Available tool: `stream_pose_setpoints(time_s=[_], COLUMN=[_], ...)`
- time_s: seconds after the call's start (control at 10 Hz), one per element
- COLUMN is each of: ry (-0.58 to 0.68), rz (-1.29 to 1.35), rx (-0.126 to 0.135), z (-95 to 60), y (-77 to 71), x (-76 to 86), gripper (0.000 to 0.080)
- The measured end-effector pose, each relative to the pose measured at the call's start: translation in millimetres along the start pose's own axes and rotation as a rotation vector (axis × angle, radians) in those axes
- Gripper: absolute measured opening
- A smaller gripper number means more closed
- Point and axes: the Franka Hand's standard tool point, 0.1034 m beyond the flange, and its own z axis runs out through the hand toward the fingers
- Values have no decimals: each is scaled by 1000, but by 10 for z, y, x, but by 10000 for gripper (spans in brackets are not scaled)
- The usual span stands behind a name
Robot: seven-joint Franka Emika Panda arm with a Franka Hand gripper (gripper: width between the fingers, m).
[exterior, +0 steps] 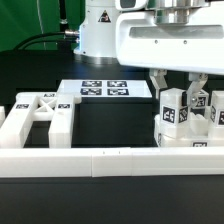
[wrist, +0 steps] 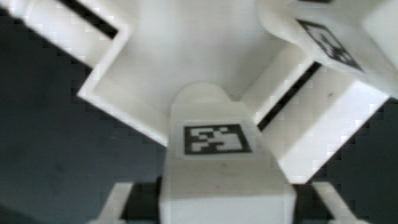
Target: Assemble chair
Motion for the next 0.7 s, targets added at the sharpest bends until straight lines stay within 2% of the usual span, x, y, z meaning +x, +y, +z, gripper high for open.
stream_pose_setpoints(time_s=[0.4, 0.5, 0.6, 0.7], ry=[-5, -5, -6, -5], rz=[110, 80, 76, 26], rx=[-5, -5, -4, -5], z=[2, 2, 1, 1], y=[7, 6, 2, 2], x=[-5, -7, -14, -15], gripper=[287, 468, 586, 586])
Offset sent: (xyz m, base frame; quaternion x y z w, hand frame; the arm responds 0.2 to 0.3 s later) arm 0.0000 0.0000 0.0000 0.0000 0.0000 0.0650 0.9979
